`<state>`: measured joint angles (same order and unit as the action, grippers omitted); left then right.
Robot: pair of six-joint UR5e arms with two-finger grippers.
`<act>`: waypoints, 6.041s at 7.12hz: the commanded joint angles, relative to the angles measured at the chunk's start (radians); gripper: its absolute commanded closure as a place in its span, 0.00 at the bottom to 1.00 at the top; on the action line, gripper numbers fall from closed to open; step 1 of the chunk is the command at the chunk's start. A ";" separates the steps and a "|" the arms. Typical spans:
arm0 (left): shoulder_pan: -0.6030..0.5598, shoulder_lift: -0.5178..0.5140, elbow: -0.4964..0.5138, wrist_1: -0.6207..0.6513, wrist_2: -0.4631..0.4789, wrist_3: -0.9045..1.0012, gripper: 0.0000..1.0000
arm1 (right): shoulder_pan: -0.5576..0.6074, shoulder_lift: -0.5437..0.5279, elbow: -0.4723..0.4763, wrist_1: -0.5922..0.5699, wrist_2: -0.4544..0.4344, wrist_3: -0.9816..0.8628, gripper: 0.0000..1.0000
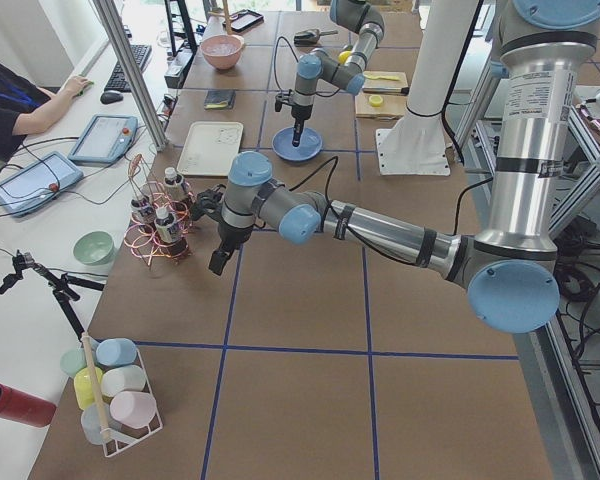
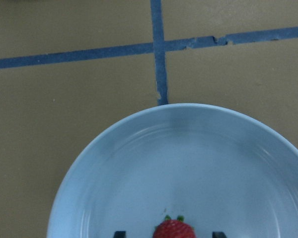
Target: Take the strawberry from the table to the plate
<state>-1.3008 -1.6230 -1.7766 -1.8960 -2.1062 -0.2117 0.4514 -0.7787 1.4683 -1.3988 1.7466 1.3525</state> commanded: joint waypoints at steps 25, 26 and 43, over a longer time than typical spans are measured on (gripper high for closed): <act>-0.310 0.078 0.194 0.202 -0.239 0.222 0.00 | 1.178 -0.791 0.078 -0.166 0.643 -1.425 0.00; -0.310 0.078 0.195 0.204 -0.238 0.221 0.00 | 1.178 -0.786 0.073 -0.166 0.643 -1.426 0.00; -0.311 0.077 0.198 0.204 -0.241 0.215 0.00 | 1.178 -0.786 0.086 -0.166 0.645 -1.426 0.00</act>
